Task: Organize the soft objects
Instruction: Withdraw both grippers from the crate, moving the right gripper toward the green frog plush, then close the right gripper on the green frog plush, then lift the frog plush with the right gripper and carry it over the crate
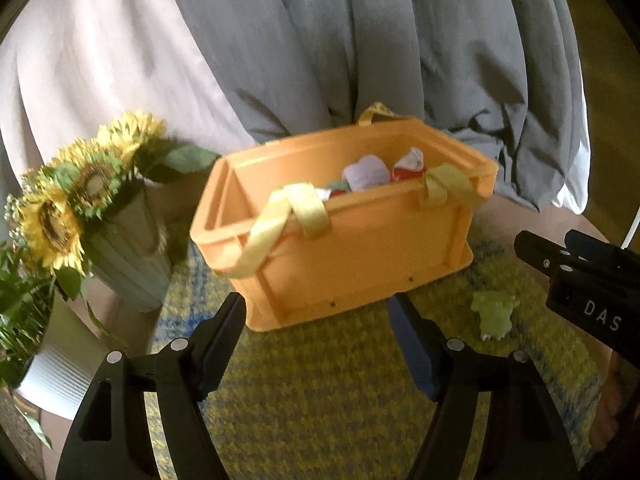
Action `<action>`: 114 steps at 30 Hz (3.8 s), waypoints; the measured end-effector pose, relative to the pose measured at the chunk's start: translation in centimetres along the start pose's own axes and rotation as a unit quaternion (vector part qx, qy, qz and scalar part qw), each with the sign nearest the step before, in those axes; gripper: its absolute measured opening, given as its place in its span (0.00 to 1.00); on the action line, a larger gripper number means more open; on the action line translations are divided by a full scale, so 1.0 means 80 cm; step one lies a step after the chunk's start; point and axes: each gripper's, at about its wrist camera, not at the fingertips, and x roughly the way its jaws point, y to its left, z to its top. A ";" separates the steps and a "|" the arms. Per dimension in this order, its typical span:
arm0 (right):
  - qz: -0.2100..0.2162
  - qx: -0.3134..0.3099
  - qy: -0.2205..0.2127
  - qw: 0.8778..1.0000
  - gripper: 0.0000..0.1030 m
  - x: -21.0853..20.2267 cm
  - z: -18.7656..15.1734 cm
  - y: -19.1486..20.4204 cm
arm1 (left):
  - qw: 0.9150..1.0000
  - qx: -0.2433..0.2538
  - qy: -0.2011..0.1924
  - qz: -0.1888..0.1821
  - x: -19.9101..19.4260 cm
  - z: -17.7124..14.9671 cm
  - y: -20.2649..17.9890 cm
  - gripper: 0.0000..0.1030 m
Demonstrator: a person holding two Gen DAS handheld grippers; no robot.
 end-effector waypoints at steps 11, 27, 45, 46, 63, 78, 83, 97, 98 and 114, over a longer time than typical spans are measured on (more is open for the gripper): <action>-0.006 0.002 0.046 0.999 0.70 0.037 -0.021 -0.004 | 0.999 0.008 0.051 -0.006 0.045 -0.019 -0.011 0.71; -0.013 0.010 0.106 0.994 0.65 0.086 -0.047 -0.019 | 0.995 0.020 0.096 -0.026 0.100 -0.030 -0.029 0.71; -0.015 -0.012 0.121 0.992 0.46 0.102 -0.054 -0.020 | 0.995 0.025 0.095 -0.022 0.104 -0.026 -0.033 0.71; -0.015 -0.012 0.120 0.993 0.44 0.100 -0.054 -0.020 | 0.995 0.025 0.093 -0.022 0.102 -0.025 -0.033 0.71; 0.004 -0.025 0.074 0.997 0.43 0.047 -0.035 0.000 | 0.999 -0.004 0.047 -0.012 0.050 -0.016 -0.010 0.71; 0.035 -0.034 0.009 0.999 0.43 -0.007 -0.005 0.035 | 0.999 -0.039 -0.020 0.003 -0.014 0.006 0.030 0.71; 0.046 -0.036 -0.016 0.998 0.43 -0.019 0.007 0.047 | 0.998 -0.043 -0.045 0.010 -0.032 0.015 0.042 0.71; 0.079 -0.036 -0.078 0.993 0.43 -0.038 0.048 0.077 | 0.992 -0.058 -0.104 0.043 -0.073 0.047 0.077 0.77; 0.082 -0.036 -0.081 0.993 0.43 -0.039 0.050 0.079 | 0.991 -0.059 -0.107 0.046 -0.075 0.049 0.079 0.77; 0.117 -0.051 -0.114 0.985 0.43 -0.034 0.081 0.113 | 0.987 -0.080 -0.121 0.062 -0.066 0.068 0.109 0.81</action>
